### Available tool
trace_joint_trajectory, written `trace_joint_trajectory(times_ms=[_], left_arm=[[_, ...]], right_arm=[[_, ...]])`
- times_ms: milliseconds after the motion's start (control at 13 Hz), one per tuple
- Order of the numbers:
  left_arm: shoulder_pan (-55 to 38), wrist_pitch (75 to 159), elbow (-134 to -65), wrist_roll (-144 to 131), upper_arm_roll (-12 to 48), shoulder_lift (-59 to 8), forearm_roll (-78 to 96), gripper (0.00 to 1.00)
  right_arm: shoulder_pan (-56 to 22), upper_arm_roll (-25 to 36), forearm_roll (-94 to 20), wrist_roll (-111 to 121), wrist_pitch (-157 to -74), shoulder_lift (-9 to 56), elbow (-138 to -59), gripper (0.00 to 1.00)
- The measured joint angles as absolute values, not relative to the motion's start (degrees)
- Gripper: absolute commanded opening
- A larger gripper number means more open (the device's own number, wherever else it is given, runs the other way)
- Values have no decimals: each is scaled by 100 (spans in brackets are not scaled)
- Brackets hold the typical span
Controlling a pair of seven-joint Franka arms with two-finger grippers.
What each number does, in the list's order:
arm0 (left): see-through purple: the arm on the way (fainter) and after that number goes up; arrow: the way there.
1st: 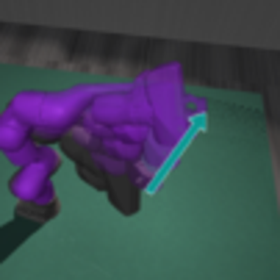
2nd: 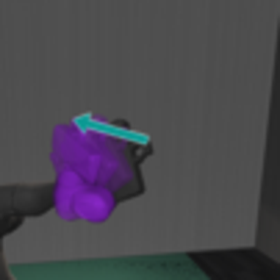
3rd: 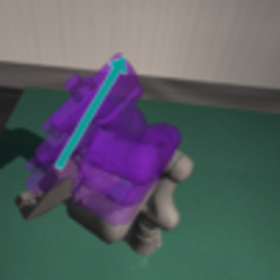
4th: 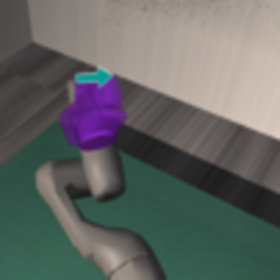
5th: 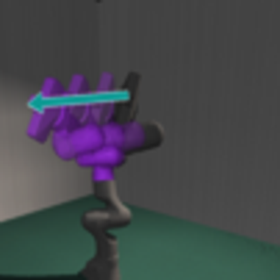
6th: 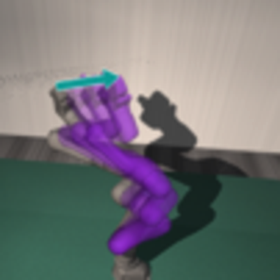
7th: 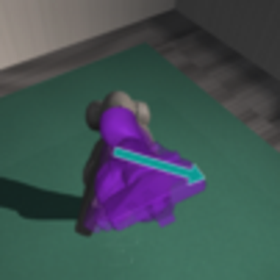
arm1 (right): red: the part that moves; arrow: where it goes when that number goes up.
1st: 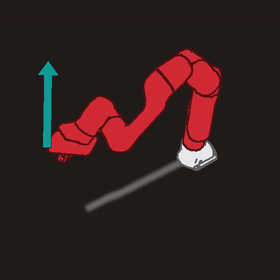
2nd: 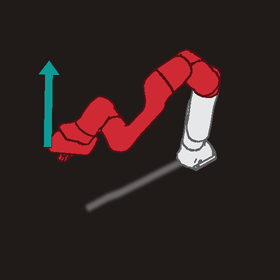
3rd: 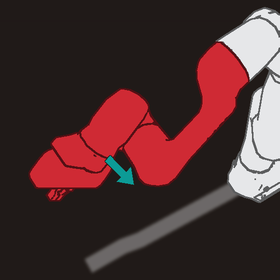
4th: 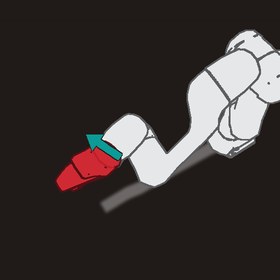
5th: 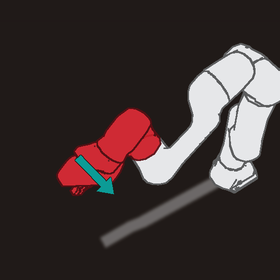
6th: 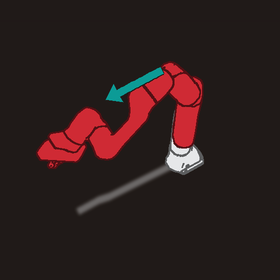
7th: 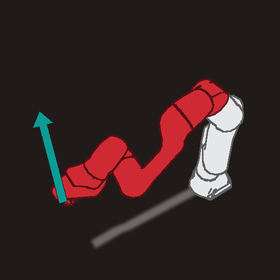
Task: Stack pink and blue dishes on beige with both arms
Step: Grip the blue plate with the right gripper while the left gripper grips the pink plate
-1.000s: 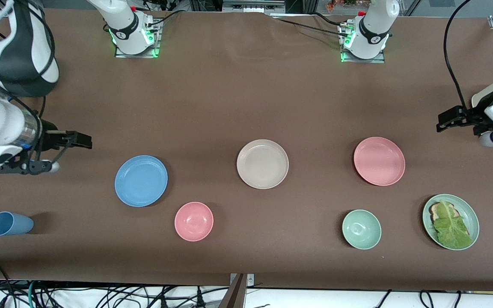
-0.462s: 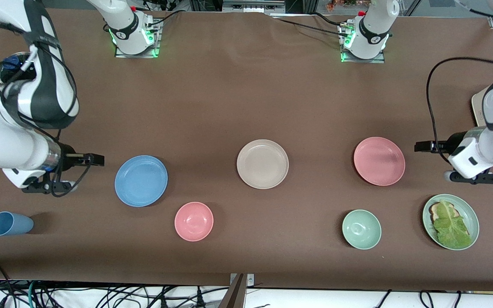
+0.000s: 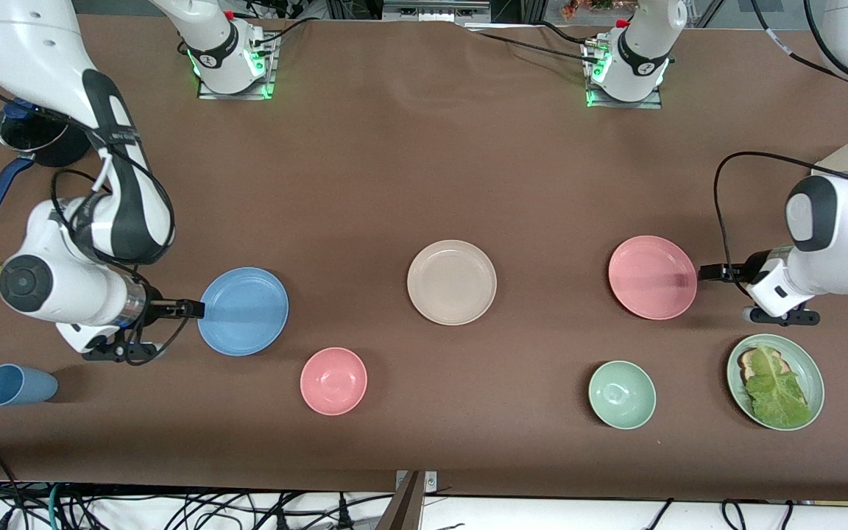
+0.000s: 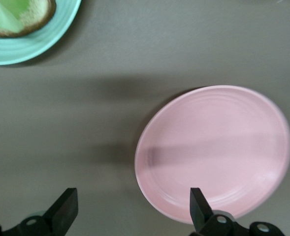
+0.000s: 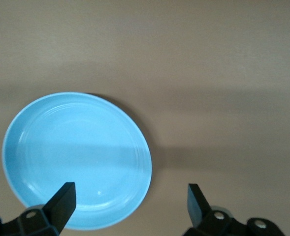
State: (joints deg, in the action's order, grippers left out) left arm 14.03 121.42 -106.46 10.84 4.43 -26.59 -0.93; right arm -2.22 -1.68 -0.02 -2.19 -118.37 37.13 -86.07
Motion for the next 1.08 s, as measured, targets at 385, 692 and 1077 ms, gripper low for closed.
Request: trace_joint_trajectory(times_ms=[385,692,1077], left_arm=[[1452,13541,-11721,1202,469,-2817,-93,39],[1420,13571,-11659,1215,488,-2919,-93,0],[1230,12772,-11217,1209,543,-2998,-93,0]], right_arm=[[-220,-168,-2,-219,-12277,3994,-8774,94],[-221,-169,-2,-218,-12971,4042,-9354,84],[-221,-169,-2,-216,-13001,4039,-9382,66]])
